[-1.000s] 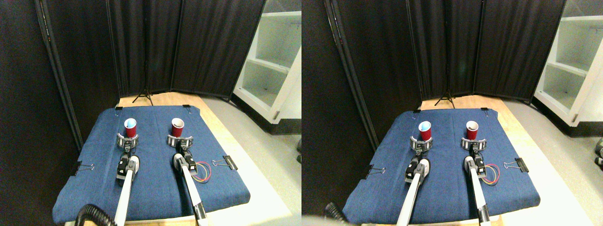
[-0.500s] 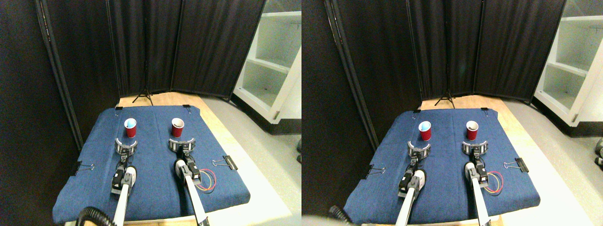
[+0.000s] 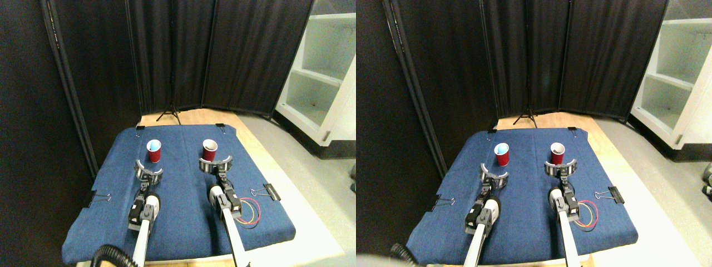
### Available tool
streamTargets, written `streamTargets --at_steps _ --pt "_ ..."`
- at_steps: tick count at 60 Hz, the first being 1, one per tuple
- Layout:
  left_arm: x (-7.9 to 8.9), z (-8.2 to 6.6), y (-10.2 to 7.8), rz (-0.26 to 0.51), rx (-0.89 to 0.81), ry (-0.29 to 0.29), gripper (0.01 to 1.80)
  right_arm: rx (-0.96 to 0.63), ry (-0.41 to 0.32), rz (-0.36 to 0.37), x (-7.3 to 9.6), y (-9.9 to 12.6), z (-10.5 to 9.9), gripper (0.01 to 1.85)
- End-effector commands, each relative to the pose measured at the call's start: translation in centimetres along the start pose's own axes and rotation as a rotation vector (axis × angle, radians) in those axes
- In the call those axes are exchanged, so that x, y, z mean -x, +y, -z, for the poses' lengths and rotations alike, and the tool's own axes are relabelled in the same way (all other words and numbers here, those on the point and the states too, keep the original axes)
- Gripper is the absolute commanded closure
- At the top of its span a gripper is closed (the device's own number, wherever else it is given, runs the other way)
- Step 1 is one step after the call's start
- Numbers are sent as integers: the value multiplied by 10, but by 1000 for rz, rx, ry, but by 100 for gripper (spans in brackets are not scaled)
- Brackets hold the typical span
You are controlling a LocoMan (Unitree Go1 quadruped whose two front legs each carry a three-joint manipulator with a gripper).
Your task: Pour (bimanual)
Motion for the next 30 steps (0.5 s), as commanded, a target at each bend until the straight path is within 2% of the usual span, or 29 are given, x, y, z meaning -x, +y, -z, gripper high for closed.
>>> streamTargets --at_steps 1,10,19,30 --pt "2 -2 -15 60 -16 2 87 19 -2 -54 2 14 2 69" --pt "4 -7 -24 80 -45 23 89 41 -2 -75 3 22 0 67" --pt "6 -8 -33 93 -49 11 89 10 -1 -73 5 29 0 70" --pt "7 -11 -44 119 -82 6 71 19 23 -87 7 36 -1 68"
